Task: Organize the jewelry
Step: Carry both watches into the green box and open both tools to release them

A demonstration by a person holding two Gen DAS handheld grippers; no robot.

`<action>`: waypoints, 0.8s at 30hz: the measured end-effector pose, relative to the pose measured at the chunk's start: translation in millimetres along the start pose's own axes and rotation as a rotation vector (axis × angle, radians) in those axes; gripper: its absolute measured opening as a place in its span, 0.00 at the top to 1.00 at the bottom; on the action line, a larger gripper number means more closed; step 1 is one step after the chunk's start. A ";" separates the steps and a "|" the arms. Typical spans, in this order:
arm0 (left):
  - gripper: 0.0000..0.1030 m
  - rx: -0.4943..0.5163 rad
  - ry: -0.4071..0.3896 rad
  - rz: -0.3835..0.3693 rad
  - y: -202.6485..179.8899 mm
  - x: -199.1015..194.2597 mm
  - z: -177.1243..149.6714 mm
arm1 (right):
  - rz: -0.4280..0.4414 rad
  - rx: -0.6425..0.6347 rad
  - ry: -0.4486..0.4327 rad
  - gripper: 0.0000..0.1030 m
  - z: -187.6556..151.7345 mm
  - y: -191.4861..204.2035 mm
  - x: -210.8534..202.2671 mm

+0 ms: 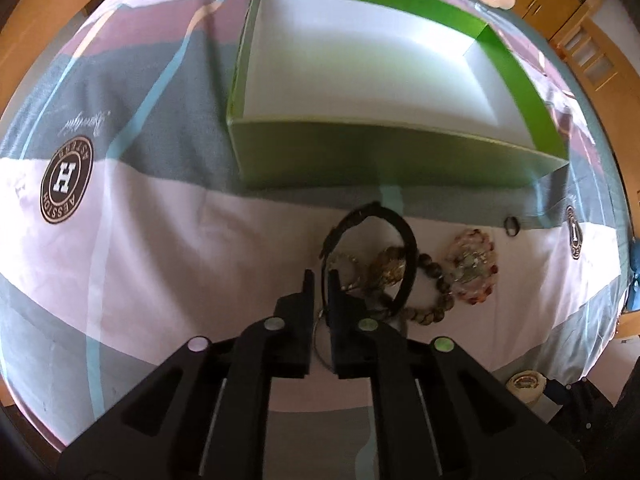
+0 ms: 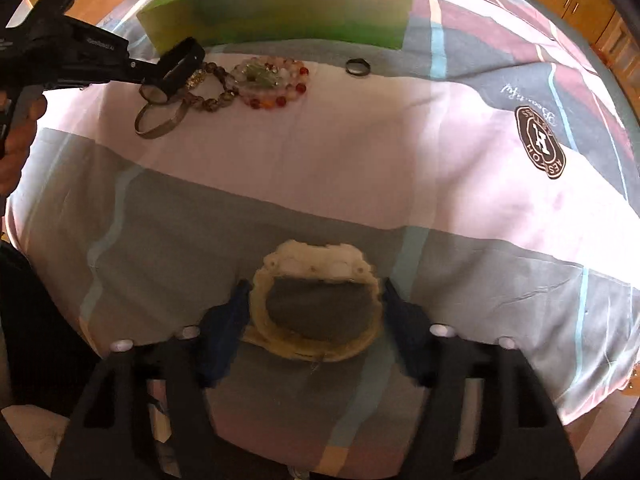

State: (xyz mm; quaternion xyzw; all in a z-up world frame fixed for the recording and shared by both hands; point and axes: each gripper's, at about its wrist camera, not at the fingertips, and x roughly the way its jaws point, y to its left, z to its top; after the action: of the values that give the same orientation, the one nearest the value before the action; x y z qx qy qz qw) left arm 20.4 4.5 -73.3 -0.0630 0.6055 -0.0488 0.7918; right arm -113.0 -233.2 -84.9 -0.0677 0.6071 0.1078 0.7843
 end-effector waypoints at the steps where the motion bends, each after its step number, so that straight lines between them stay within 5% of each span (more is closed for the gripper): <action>1: 0.82 -0.001 0.000 0.000 0.8 -0.5 0.4 | 0.004 0.000 -0.003 0.39 0.9 -0.4 -1.3; 2: 0.69 -0.003 -0.003 0.000 1.5 -1.9 0.9 | 0.013 0.000 -0.008 0.39 1.4 -1.0 -2.6; 8: 0.41 0.013 -0.046 -0.040 -3.3 -15.3 3.1 | 0.020 0.029 -0.066 0.39 20.5 -14.4 -17.4; 15: 0.41 0.032 0.020 -0.050 -16.4 8.1 12.4 | 0.035 -0.027 -0.141 0.39 72.8 1.4 -28.0; 20: 0.64 -0.025 0.061 -0.113 -6.6 13.6 11.5 | 0.052 -0.066 -0.195 0.39 107.2 18.5 -36.0; 24: 0.65 -0.046 0.023 -0.140 3.1 -1.3 14.7 | 0.074 -0.061 -0.225 0.39 116.5 22.4 -38.8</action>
State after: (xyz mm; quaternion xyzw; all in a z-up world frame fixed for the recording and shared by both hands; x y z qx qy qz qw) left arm 34.2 8.4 -68.8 -0.1227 0.6095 -0.0911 0.7779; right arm -18.6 -187.2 -17.3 -0.0567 0.5138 0.1620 0.8405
